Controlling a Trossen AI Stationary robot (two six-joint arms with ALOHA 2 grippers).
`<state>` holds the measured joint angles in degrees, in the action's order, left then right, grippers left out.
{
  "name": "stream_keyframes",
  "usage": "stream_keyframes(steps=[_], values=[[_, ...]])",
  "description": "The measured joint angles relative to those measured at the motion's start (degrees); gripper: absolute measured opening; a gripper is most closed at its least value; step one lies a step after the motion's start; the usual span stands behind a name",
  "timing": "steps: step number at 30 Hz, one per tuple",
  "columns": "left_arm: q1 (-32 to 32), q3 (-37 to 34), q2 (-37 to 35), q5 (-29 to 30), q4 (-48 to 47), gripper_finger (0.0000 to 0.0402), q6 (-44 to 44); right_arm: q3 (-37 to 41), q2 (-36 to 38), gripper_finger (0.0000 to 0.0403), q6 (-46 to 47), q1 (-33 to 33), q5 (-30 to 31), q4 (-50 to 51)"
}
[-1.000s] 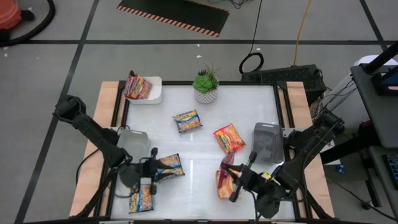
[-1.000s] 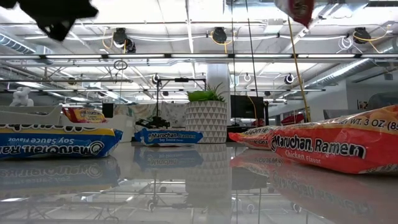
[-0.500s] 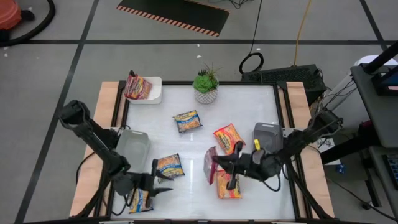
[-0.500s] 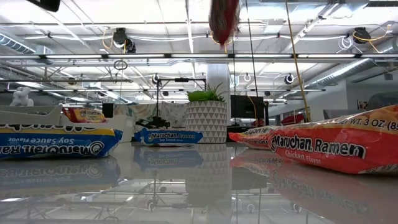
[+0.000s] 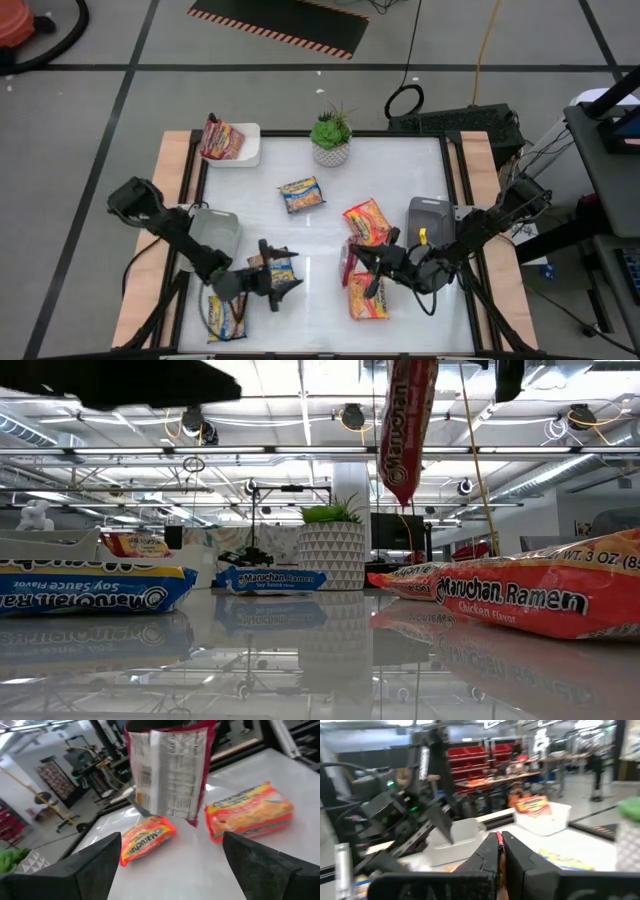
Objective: Sort Maruchan noodles
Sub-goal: Put the red noodle pack into the white bin
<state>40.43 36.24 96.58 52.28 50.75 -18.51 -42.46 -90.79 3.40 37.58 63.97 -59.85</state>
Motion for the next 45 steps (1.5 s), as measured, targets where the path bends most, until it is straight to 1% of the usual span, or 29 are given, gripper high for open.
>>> stream_keyframes(steps=[3, 6, 8, 12, 16, 18, 21, 24, 26, 29, 34, 37, 42, 45], values=[[-0.9, 1.6, 3.5, -0.2, 2.5, 0.0353, -1.8, 0.0, 0.0, 0.0, -4.9, -0.1, 0.7, -3.9], [-1.1, 4.9, 6.6, 0.6, 2.9, 0.0354, -4.8, 0.0, 0.0, 0.0, -8.8, -0.9, 0.4, -7.3], [-1.1, 7.9, 8.5, 2.6, 2.9, 0.0353, -7.1, 0.0, 0.0, 0.0, -11.2, -1.4, 0.2, -9.0], [-2.4, 14.6, 11.8, 6.6, 3.1, 0.0354, -12.3, 0.0, 0.0, 0.0, -13.1, -3.3, -3.8, -12.3], [-3.9, 20.3, 14.2, 8.3, 3.1, 0.0354, -12.0, 0.0, 0.0, 0.0, -13.2, -5.1, -7.0, -13.7], [-4.5, 21.9, 15.0, 8.3, 2.9, 0.0354, -10.3, 0.0, 0.0, 0.0, -14.0, -5.5, -7.2, -15.1], [-5.2, 23.2, 16.2, 10.6, 2.7, 0.0354, -9.0, 0.0, 0.0, 0.0, -16.3, -5.9, -7.3, -17.6], [-6.6, 23.2, 16.4, 14.7, 2.6, 0.0354, -9.0, 0.0, 0.0, 0.0, -19.2, -6.1, -7.3, -20.4], [-7.9, 23.2, 16.4, 15.8, 2.7, 0.0354, -9.0, 0.0, 0.0, 0.0, -20.7, -6.6, -7.3, -21.9], [-9.5, 23.2, 16.4, 15.0, 2.7, 0.0353, -8.1, -0.1, 0.0, 0.0, -21.0, -7.9, -7.6, -21.8], [-11.5, 23.2, 16.4, 10.9, 2.9, 0.0353, -6.4, -0.1, 0.0, 0.0, -19.0, -10.7, -11.7, -21.6], [-12.9, 23.2, 16.4, 10.7, 2.9, 0.0353, -6.4, -0.1, 0.0, 0.0, -18.4, -11.8, -13.0, -21.6], [-16.3, 23.1, 16.3, 10.7, 3.6, 0.0353, -7.5, -0.1, 0.0, 0.0, -17.0, -12.8, -13.3, -20.7], [-17.7, 22.5, 16.3, 11.6, 3.4, 0.0353, -4.2, -0.1, 0.0, 0.0, -16.9, -12.8, -13.2, -20.5]])
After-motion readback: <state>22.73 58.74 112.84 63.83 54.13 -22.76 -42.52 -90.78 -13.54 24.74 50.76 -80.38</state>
